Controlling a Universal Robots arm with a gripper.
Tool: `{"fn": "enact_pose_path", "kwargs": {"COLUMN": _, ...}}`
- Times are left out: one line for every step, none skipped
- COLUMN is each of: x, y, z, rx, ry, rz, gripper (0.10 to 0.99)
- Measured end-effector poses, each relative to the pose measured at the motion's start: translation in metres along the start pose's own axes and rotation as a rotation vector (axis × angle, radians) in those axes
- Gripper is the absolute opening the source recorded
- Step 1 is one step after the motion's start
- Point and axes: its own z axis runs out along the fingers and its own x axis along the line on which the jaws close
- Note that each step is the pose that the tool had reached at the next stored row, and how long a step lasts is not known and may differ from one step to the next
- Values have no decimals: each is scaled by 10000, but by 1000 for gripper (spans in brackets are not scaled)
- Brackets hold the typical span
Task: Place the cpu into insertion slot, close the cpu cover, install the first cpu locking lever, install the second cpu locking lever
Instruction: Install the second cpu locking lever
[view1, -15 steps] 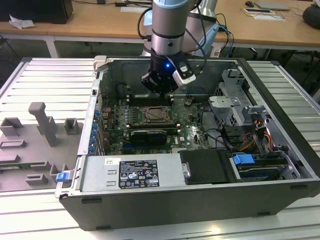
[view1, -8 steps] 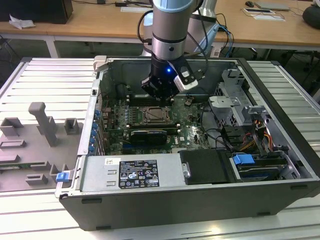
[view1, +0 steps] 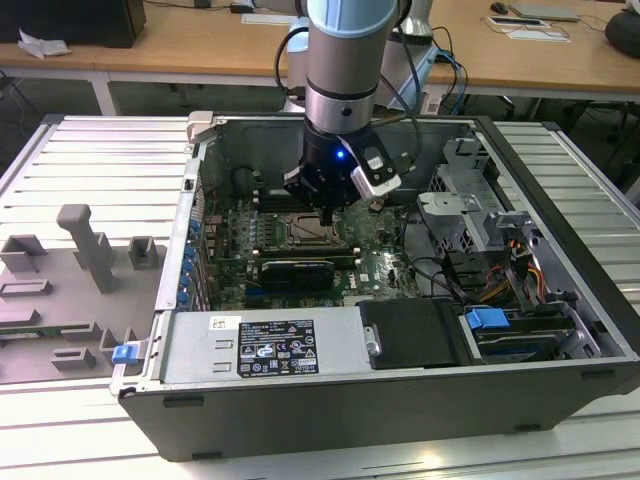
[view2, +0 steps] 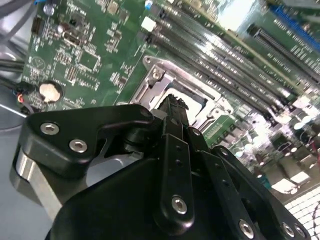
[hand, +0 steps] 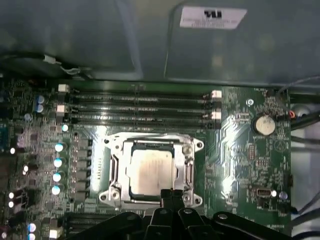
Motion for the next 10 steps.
{"fn": "enact_pose_path", "kwargs": {"x": 1, "y": -32, "z": -1, "rx": -17, "ry": -1, "rz": 0, "gripper": 106}}
{"fn": "enact_pose_path", "kwargs": {"x": 2, "y": -75, "z": -4, "rx": -35, "ry": -1, "rz": 0, "gripper": 106}}
{"fn": "enact_pose_path", "kwargs": {"x": 4, "y": -112, "z": -5, "rx": -53, "ry": -1, "rz": 1, "gripper": 106}}
{"fn": "enact_pose_path", "kwargs": {"x": 7, "y": -135, "z": -4, "rx": -68, "ry": -3, "rz": -1, "gripper": 106}}
{"fn": "enact_pose_path", "kwargs": {"x": 23, "y": -158, "z": -3, "rx": -81, "ry": -1, "rz": -12, "gripper": 106}}
{"fn": "enact_pose_path", "kwargs": {"x": 48, "y": -166, "z": 3, "rx": -89, "ry": 1, "rz": -44, "gripper": 106}}
{"fn": "enact_pose_path", "kwargs": {"x": 69, "y": -167, "z": 7, "rx": -93, "ry": 2, "rz": -63, "gripper": 106}}
{"fn": "enact_pose_path", "kwargs": {"x": 93, "y": -169, "z": 12, "rx": -95, "ry": 4, "rz": -80, "gripper": 106}}
{"fn": "enact_pose_path", "kwargs": {"x": 121, "y": -169, "z": 15, "rx": -94, "ry": 6, "rz": -96, "gripper": 106}}
{"fn": "enact_pose_path", "kwargs": {"x": 171, "y": -169, "z": 23, "rx": -93, "ry": 8, "rz": -114, "gripper": 106}}
